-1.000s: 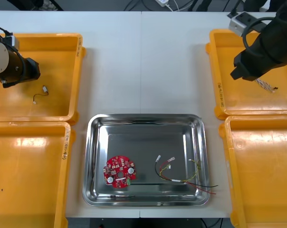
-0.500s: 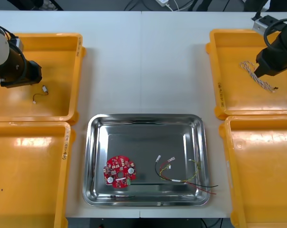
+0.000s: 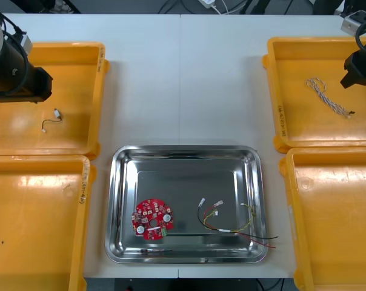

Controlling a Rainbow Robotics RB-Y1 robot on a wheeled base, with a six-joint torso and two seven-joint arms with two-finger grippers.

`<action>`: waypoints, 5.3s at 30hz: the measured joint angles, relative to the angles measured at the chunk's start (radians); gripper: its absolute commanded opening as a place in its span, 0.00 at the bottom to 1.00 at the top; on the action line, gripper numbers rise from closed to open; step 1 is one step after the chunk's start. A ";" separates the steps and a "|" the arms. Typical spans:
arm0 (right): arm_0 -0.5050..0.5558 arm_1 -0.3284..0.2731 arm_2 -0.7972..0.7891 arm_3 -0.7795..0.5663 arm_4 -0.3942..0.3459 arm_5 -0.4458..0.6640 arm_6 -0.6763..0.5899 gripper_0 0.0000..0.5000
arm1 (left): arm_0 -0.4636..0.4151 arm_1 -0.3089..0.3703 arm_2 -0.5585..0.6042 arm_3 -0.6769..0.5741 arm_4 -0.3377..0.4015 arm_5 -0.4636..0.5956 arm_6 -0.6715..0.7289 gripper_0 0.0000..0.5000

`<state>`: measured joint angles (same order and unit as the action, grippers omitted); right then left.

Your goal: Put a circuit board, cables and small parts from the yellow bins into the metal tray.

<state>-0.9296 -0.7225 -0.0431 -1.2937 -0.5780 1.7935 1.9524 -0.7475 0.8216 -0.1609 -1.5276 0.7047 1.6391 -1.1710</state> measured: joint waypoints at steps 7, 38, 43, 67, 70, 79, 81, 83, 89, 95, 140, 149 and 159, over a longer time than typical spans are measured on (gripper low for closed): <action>-0.014 0.000 -0.005 0.052 0.040 -0.060 0.000 1.00 | 0.043 0.001 0.012 -0.169 -0.002 0.058 0.000 0.00; -0.169 0.074 -0.016 0.503 0.100 -0.283 0.231 1.00 | 0.083 -0.145 -0.144 -0.584 -0.012 0.209 0.373 0.00; -0.170 0.080 -0.016 0.540 0.091 -0.297 0.261 1.00 | 0.083 -0.176 -0.209 -0.603 -0.026 0.208 0.424 0.00; -0.172 0.088 -0.016 0.702 0.039 -0.425 0.504 1.00 | 0.131 -0.240 -0.458 -0.605 -0.127 0.116 0.594 0.00; -0.172 0.089 -0.016 0.702 0.039 -0.426 0.504 1.00 | 0.144 -0.240 -0.467 -0.605 -0.135 0.093 0.616 0.00; -0.171 0.100 -0.016 0.704 0.039 -0.434 0.504 1.00 | 0.158 -0.240 -0.511 -0.563 -0.150 0.013 0.654 0.00; -0.171 0.103 -0.016 0.704 0.039 -0.438 0.505 1.00 | 0.158 -0.240 -0.518 -0.551 -0.151 0.006 0.654 0.00; -0.171 0.108 -0.016 0.705 0.039 -0.445 0.505 1.00 | 0.158 -0.240 -0.521 -0.543 -0.151 0.005 0.654 0.00; -0.171 0.114 -0.016 0.705 0.039 -0.455 0.505 1.00 | 0.158 -0.240 -0.538 -0.533 -0.153 0.003 0.655 0.00; -0.169 0.115 -0.016 0.705 0.039 -0.456 0.505 1.00 | 0.169 -0.240 -0.545 -0.533 -0.158 -0.009 0.655 0.00; -0.147 0.114 -0.022 0.669 0.012 -0.486 0.525 0.00 | 0.189 -0.235 -0.545 -0.533 -0.169 -0.024 0.655 1.00; -0.130 0.114 -0.024 0.489 0.034 -0.331 0.525 0.00 | 0.189 -0.220 -0.542 -0.533 -0.165 -0.024 0.655 1.00; -0.128 0.110 -0.100 0.373 0.063 -0.152 0.516 0.00 | 0.186 -0.201 -0.434 -0.533 -0.063 0.032 0.655 1.00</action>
<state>-1.0577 -0.6124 -0.1431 -0.9206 -0.5146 1.6417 2.4685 -0.5617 0.6210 -0.5952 -2.0603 0.6414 1.6715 -0.5163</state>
